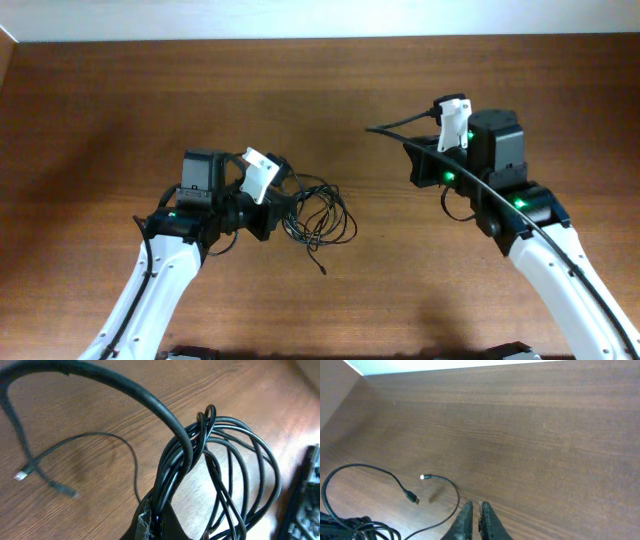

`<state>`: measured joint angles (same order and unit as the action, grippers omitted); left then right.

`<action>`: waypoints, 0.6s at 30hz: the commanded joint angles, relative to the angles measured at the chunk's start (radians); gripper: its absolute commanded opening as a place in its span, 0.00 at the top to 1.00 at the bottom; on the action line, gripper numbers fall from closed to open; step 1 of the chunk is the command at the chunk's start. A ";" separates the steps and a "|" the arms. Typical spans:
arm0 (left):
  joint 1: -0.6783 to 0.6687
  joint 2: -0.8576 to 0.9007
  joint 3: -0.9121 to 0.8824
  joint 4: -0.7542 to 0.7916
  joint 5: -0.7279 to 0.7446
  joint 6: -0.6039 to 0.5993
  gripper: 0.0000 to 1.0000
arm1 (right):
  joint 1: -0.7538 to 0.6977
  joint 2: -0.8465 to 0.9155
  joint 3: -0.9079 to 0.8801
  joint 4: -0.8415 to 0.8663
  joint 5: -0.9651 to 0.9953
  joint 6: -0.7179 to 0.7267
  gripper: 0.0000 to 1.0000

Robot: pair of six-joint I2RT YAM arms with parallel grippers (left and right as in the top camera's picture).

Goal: Untangle cables

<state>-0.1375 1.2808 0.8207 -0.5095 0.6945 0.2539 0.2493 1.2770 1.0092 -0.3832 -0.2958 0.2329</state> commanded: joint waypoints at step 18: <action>0.003 -0.017 0.001 0.083 0.404 0.283 1.00 | 0.000 0.234 0.021 -0.121 -0.772 -0.188 0.55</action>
<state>-0.1379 1.2808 0.8207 -0.4358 1.0710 0.5167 0.2493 1.5101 1.0138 -0.5049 -0.9680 0.0677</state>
